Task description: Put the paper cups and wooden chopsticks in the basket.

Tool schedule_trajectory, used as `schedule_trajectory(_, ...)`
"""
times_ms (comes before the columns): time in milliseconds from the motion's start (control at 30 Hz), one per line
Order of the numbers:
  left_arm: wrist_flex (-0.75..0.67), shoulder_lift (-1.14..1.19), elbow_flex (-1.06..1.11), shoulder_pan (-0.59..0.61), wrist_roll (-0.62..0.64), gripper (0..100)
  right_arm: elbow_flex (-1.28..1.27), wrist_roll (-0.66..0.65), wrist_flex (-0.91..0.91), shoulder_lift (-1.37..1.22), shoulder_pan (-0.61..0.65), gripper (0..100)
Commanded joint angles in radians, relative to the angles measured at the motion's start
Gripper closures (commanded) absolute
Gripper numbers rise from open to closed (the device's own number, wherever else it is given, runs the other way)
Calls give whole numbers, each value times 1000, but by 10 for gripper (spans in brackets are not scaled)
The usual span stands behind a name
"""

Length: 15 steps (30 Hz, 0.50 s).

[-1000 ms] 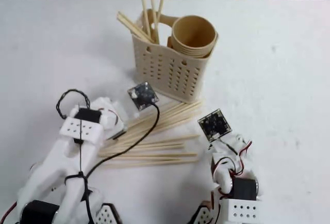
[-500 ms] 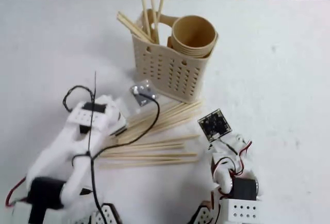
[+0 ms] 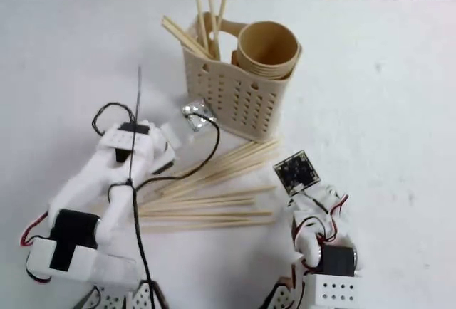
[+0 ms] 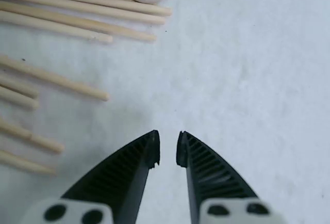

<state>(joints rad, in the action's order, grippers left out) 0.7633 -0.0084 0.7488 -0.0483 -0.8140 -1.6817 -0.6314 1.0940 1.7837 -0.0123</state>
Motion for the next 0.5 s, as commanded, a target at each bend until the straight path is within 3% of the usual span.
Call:
schedule_trajectory(0, 8, -1, -46, 24, -9, 979, -9, -6, -8, 7, 5, 929)
schedule_trajectory(200, 52, -67, -57, 18, -9, 979, -9, -6, -8, 7, 5, 929)
schedule_trajectory(467, 287, -349, -52, 24, -21, 979, -9, -6, -8, 7, 5, 929)
